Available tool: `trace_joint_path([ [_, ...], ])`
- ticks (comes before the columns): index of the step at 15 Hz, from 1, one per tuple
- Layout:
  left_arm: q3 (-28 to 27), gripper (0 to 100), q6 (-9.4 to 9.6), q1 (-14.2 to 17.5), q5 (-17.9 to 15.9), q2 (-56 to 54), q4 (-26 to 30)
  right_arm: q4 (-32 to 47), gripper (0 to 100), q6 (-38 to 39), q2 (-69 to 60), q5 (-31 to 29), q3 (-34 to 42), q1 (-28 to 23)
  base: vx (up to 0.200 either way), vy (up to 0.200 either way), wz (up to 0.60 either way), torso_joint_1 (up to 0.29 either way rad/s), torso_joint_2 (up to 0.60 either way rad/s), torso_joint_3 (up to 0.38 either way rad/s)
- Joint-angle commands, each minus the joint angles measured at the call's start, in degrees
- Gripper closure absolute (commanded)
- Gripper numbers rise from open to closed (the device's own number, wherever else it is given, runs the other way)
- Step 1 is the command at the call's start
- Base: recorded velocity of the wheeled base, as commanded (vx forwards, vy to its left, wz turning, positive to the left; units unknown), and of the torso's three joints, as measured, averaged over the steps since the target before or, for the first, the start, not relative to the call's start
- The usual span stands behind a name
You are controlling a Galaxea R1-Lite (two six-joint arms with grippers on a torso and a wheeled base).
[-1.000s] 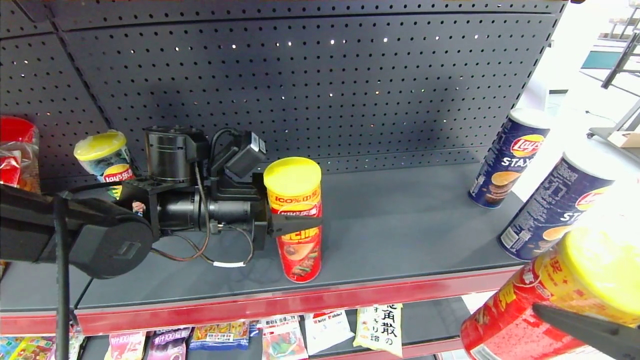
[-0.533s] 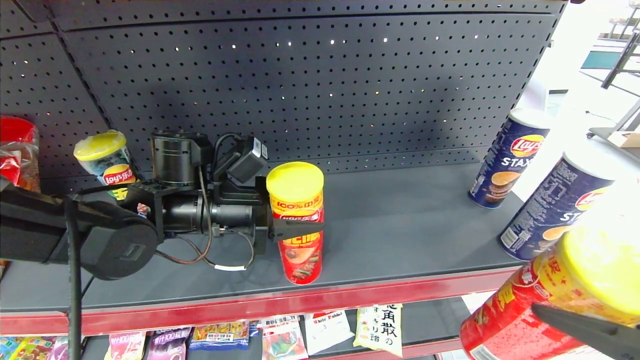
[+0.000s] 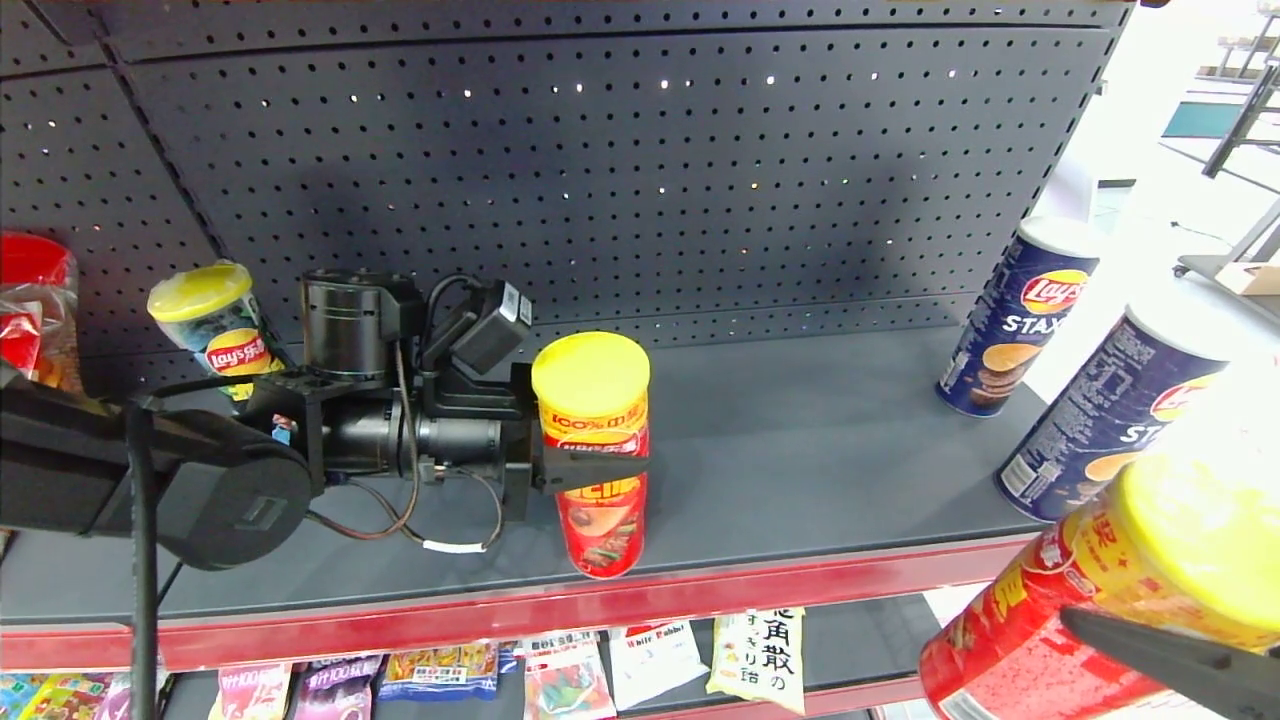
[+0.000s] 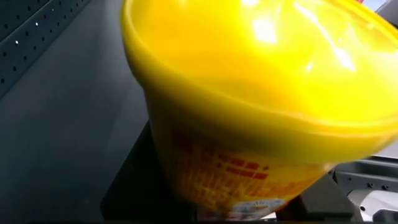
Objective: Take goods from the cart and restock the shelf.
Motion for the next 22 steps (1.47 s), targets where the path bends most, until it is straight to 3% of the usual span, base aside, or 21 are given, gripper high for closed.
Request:
trace_joint_path([
  [1,0.24,100,-0.05,0.01,0.13,0.05,0.22,-0.06,100,-0.02,0.05,0.04,0.04,0.02,0.000,0.000,0.00,0.000,0.00,0.000],
  [3,1.47,100,0.03,0.01,0.40,0.14,0.04,0.03,100,0.07,0.05,0.04,0.04,0.02,0.000,0.000,0.00,0.000,0.00,0.000],
  [4,1.82,0,0.03,0.09,0.57,0.14,-0.05,-0.06,100,-0.02,0.05,0.04,0.04,0.02,0.000,0.000,0.00,0.000,0.00,0.000],
  [8,2.26,0,-0.41,0.36,0.75,-0.39,-0.05,-0.06,100,-0.02,1.72,0.13,-1.45,0.02,0.000,0.000,0.00,0.000,0.00,0.000],
  [12,8.33,0,-0.23,2.73,0.92,-4.87,-0.05,-0.41,100,-0.02,11.13,0.39,-10.07,0.37,0.000,0.000,0.00,0.000,0.00,0.000],
  [16,18.96,0,-0.32,8.44,1.80,-13.57,-0.05,-0.68,100,-0.02,22.90,0.56,-18.07,1.69,0.000,0.000,0.00,0.000,0.00,0.000],
  [19,23.88,0,-0.14,12.84,1.89,-17.88,-0.05,-3.75,100,0.07,32.48,0.65,-24.74,1.69,0.000,0.000,0.00,0.000,0.00,0.000],
  [20,24.76,0,0.03,14.86,3.21,-19.28,0.04,-4.46,100,0.33,36.00,0.65,-27.82,1.95,0.000,0.000,0.00,0.000,0.00,0.000],
  [21,24.76,0,0.03,14.86,3.21,-19.28,0.04,-4.46,100,0.33,36.00,0.65,-27.82,1.95,0.000,0.000,0.00,0.000,0.00,0.000],
  [22,26.34,0,-0.41,16.18,9.36,-21.75,0.04,-4.54,100,0.51,44.35,0.74,-35.91,3.53,0.000,0.000,0.00,0.000,0.00,0.000],
])
